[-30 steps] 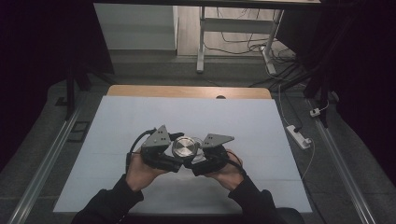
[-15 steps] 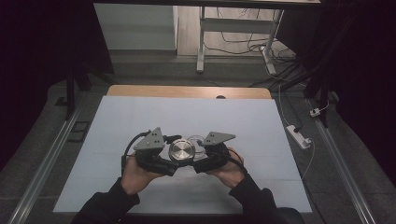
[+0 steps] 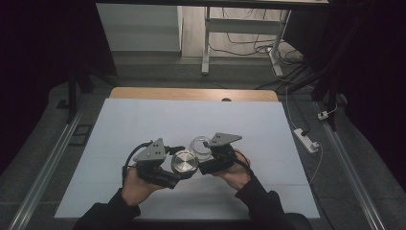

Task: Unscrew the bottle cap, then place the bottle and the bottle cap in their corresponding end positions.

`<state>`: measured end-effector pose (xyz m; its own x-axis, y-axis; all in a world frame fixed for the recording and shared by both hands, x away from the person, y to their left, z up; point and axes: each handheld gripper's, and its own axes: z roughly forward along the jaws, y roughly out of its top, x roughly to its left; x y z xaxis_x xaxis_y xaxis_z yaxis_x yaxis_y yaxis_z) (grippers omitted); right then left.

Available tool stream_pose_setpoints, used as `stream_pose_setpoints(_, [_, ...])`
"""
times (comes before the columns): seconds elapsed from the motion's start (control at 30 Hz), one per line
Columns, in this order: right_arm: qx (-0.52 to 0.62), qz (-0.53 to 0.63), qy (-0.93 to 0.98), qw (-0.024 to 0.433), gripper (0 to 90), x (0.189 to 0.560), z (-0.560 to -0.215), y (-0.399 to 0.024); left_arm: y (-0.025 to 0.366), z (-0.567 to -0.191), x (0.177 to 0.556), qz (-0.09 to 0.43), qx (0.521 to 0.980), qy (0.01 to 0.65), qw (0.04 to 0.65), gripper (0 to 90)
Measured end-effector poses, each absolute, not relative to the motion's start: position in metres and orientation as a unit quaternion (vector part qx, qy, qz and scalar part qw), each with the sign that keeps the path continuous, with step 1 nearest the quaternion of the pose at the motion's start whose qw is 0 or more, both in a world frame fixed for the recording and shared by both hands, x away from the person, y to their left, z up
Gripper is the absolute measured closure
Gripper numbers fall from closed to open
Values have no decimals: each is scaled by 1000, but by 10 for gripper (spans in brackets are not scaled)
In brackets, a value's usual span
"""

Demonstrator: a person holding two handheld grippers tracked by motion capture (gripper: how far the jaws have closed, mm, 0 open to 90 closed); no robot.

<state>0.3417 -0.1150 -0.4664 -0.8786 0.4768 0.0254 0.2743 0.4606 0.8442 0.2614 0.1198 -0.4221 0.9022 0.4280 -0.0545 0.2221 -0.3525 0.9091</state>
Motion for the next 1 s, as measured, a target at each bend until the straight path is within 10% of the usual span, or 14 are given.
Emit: stream_pose_setpoints(1.0, [233, 469, 843, 120, 149, 365, -463, -114, 109, -459, 255, 79, 829, 182, 523, 206])
